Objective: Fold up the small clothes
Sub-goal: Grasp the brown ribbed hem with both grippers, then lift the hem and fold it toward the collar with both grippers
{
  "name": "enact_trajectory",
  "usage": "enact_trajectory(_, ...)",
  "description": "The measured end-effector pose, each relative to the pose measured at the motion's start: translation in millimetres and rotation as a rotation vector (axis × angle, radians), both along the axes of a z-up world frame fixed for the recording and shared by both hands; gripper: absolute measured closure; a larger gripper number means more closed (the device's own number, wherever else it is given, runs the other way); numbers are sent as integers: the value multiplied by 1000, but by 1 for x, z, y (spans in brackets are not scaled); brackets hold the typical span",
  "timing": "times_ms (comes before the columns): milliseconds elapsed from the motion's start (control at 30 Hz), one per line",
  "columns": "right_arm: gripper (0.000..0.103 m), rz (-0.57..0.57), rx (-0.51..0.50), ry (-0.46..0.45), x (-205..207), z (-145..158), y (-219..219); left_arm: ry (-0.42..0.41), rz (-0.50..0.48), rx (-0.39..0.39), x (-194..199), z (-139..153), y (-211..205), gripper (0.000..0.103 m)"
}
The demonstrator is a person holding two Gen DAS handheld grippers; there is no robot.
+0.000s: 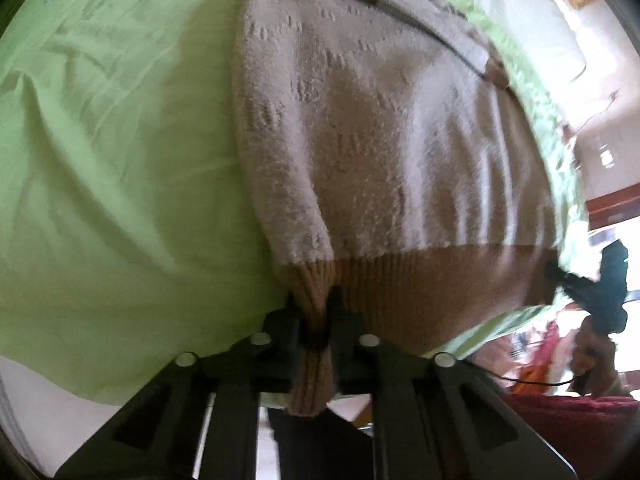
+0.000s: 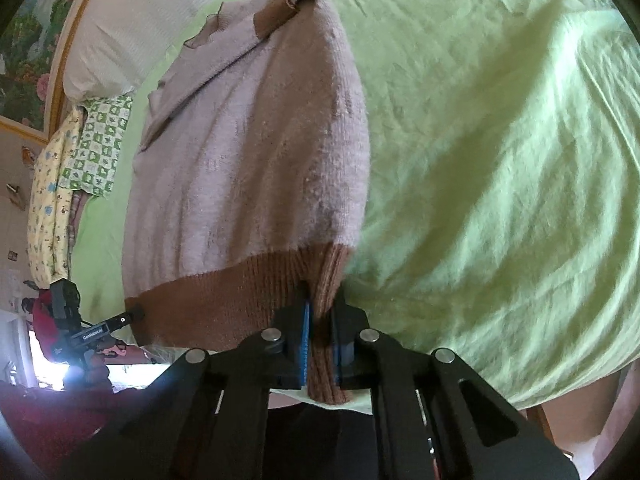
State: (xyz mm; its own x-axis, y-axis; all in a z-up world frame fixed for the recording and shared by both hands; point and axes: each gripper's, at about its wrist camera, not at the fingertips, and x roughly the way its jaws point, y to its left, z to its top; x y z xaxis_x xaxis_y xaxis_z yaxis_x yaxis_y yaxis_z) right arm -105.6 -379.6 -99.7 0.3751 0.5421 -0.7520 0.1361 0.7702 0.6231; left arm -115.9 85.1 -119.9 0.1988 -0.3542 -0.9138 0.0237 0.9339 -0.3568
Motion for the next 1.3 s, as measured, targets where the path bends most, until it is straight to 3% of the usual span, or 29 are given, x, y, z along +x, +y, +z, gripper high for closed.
enact_trajectory(300, 95, 28, 134, -71, -1, 19, -16, -89, -1, -136, -1, 29, 7, 96)
enact_trajectory(467, 95, 8, 199, -148, 12, 42, -18, -151, 44, -201, 20, 52, 20, 96)
enact_trajectory(633, 95, -29, 231, -233, 37, 67, -21, -239, 48, -214, 50, 81, 18, 96)
enact_trajectory(933, 96, -73, 236, -367, 118, 105, -32, -363, 137, -228, 128, 112, 21, 96)
enact_trajectory(1300, 96, -152, 216, -402, 231, 118, -36, -435, 201, -187, 243, 124, 9, 96)
